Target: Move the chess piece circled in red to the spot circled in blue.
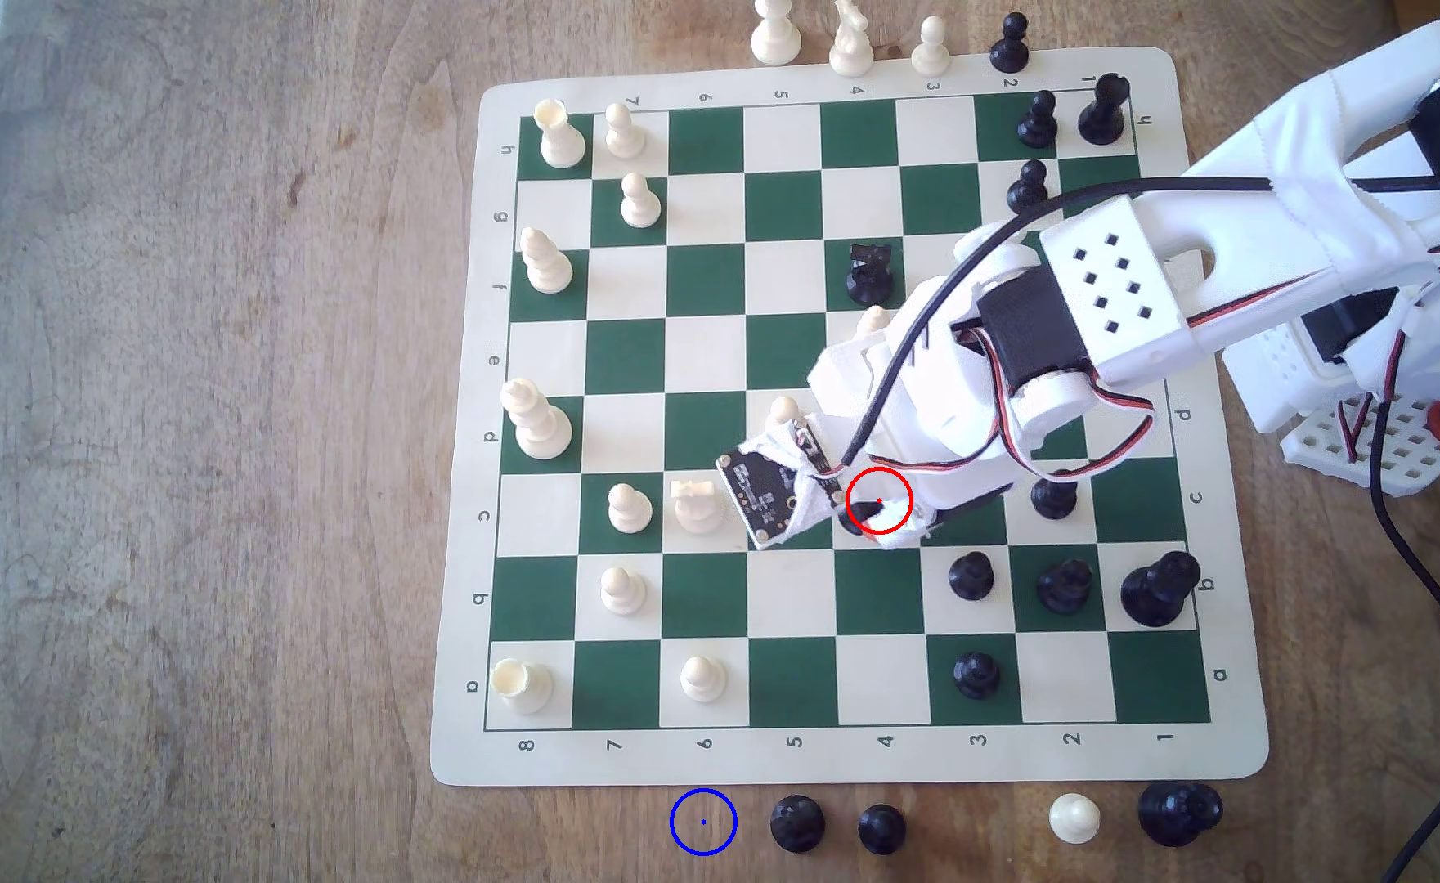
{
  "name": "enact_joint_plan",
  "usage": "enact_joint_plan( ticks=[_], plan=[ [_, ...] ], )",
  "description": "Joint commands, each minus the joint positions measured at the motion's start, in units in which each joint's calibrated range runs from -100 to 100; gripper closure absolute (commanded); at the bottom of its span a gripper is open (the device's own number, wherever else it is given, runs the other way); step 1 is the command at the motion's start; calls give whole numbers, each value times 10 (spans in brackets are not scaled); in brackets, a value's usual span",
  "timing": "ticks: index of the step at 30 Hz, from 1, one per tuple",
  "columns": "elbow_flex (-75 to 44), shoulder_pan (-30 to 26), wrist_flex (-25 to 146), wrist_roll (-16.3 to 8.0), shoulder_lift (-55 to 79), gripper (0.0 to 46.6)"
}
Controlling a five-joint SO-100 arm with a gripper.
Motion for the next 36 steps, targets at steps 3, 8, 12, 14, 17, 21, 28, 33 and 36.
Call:
enact_joint_plan(
  ticks=[3, 8, 12, 14, 17, 21, 28, 33, 36],
  plan=[
    [-122, -4, 56, -14, -18, 433],
    [-169, -37, 75, -30, -12, 435],
    [-231, -49, 87, -35, 33, 436],
    [-278, -52, 97, -39, 70, 436],
    [-321, -56, 105, -42, 102, 437],
    [-411, -69, 118, -52, 160, 438],
    [-600, -90, 163, -55, 278, 438],
    [-704, -110, 193, -56, 330, 439],
    [-737, -124, 205, -56, 349, 439]
  ],
)
